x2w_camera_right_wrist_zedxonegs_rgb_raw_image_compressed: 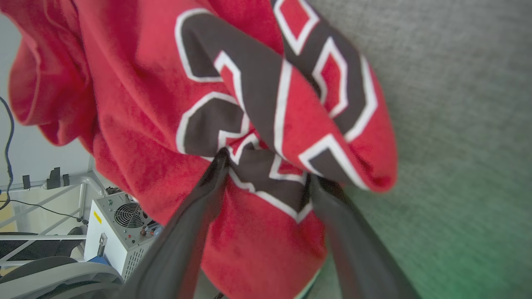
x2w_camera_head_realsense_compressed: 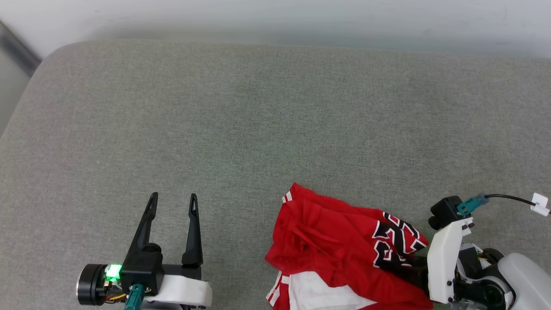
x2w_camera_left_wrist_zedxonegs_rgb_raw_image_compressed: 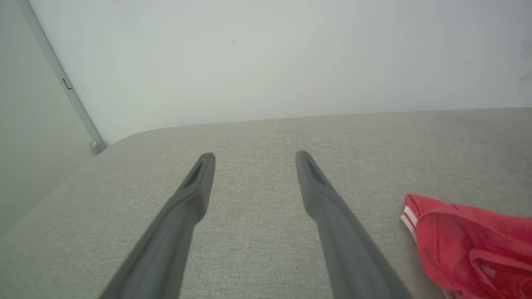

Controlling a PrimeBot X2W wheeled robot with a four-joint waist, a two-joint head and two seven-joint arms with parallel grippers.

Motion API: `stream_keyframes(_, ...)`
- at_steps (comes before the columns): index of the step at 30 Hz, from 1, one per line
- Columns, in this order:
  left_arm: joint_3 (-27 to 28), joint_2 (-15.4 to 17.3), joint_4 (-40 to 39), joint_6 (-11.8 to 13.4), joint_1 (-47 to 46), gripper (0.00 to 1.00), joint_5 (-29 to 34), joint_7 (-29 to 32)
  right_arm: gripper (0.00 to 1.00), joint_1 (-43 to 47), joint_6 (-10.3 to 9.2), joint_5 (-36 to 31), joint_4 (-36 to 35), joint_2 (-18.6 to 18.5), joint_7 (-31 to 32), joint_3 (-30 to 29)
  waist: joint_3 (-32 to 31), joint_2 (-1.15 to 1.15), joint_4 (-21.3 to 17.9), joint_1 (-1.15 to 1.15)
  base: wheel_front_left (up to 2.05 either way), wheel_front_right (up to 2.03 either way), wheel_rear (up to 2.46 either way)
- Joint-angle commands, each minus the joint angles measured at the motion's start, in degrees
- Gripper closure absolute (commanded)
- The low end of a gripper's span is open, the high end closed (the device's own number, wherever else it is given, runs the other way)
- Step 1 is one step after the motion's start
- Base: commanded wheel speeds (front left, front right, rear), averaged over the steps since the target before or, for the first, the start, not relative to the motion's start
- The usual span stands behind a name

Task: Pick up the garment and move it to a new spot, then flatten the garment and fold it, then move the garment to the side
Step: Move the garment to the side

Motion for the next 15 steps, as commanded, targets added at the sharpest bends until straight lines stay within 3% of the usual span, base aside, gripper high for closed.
stream_keyframes(1, 0.0, -0.1, 0.1, 0.2, -0.4, 0.00, 0.1, -0.1, 1.00, 1.5, -0.99, -1.5, 4.3, 1.7, -0.9, 3.4, 0.0, 0.00, 0.0, 0.01, 0.00, 0.00, 0.00)
stream_keyframes(7, 0.1, -0.1, 0.8, 0.3, 0.6, 0.00, -0.2, -0.1, 1.00, -1.5, -0.95, -1.5, 3.2, -1.2, -6.3, 7.9, -2.1, 0.00, -0.2, 0.01, 0.00, 0.00, 0.00)
stream_keyframes(15, 1.4, -0.2, 0.4, 0.9, 4.6, 0.00, -0.6, -0.1, 1.00, -7.2, -0.58, -3.2, -4.2, -9.1, -13.7, 13.7, -7.6, 0.00, -3.9, 0.01, 0.00, 0.00, 0.00)
